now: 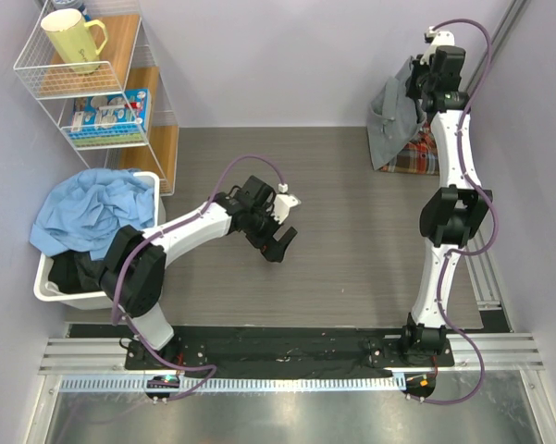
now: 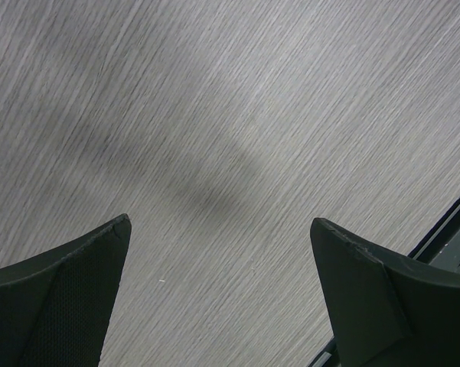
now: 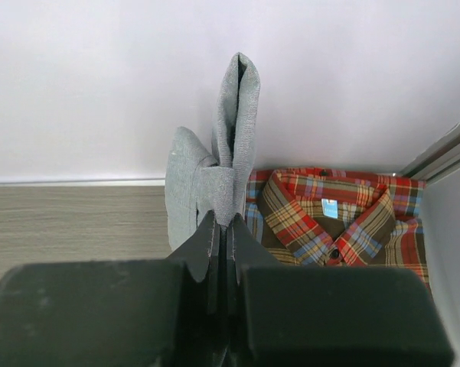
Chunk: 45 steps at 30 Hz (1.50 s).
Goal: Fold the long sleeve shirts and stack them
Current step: Neatly place the folded shirt to the corner
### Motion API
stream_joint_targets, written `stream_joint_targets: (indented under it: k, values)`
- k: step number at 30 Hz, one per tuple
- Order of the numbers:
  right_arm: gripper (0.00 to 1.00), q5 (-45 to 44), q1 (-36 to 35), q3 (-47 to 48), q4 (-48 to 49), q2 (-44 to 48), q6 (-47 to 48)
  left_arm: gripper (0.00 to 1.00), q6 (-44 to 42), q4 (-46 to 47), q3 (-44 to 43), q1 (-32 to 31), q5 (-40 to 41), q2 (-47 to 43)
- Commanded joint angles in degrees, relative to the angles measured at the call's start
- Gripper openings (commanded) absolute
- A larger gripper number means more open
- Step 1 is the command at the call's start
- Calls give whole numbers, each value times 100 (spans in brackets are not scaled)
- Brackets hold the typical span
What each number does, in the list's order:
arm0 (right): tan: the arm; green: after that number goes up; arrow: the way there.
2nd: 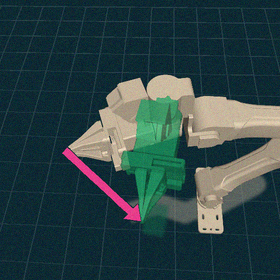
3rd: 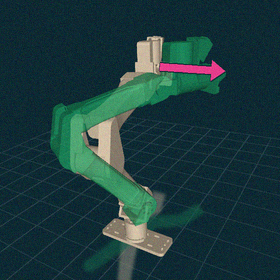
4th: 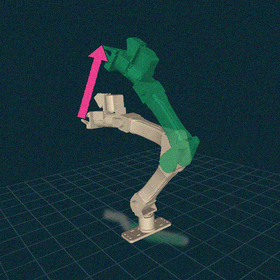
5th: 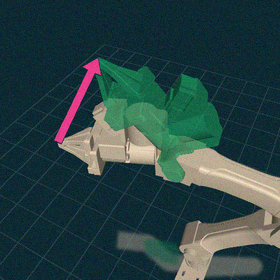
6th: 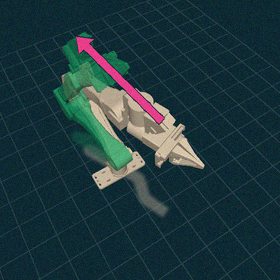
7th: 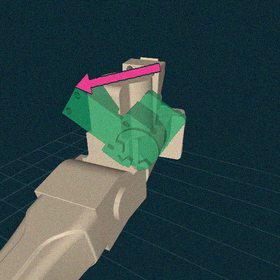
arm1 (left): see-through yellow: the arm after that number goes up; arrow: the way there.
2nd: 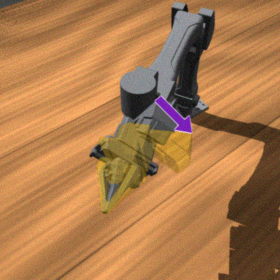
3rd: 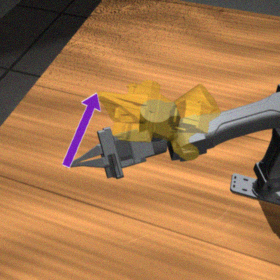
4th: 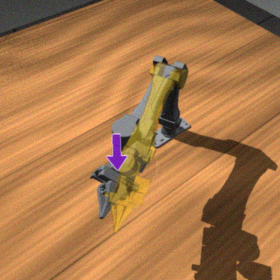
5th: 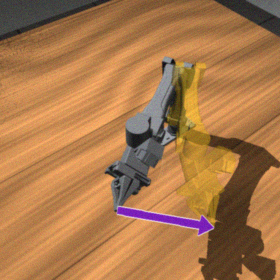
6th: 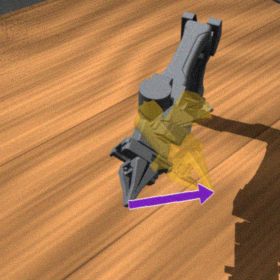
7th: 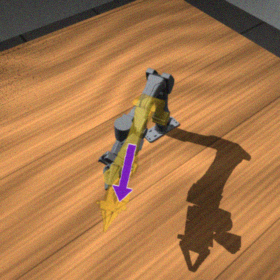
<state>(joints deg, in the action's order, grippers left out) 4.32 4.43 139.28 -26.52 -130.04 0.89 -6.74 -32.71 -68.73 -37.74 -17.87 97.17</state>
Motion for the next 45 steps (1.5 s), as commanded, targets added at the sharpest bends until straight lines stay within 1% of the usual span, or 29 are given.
stream_joint_targets:
  k: [1, 7, 12, 22, 29, 35, 45]
  values:
    - [1, -62, -47, 336, 526, 646, -54, 100, -126, 195, 61, 29, 38, -303]
    - [1, -106, -38, 170, 473, 646, 210, 100, -178, 177, 114, 29, 38, -330]
    - [1, -159, 58, 73, 481, 462, 307, 100, -231, 116, 97, 29, 38, -304]
    - [1, 201, 454, 37, 596, 93, 623, 100, -170, 72, 53, 29, 82, -268]
    - [1, 587, 788, -305, 666, 5, 729, 100, -169, -34, -132, 29, 99, -102]
    - [1, 1000, 1086, -437, 929, -197, 931, 100, -187, -227, -369, 29, 108, 30]
    - [1, 1493, 1526, -569, 1720, -619, 1116, 100, -275, -429, -492, 29, 161, 118]
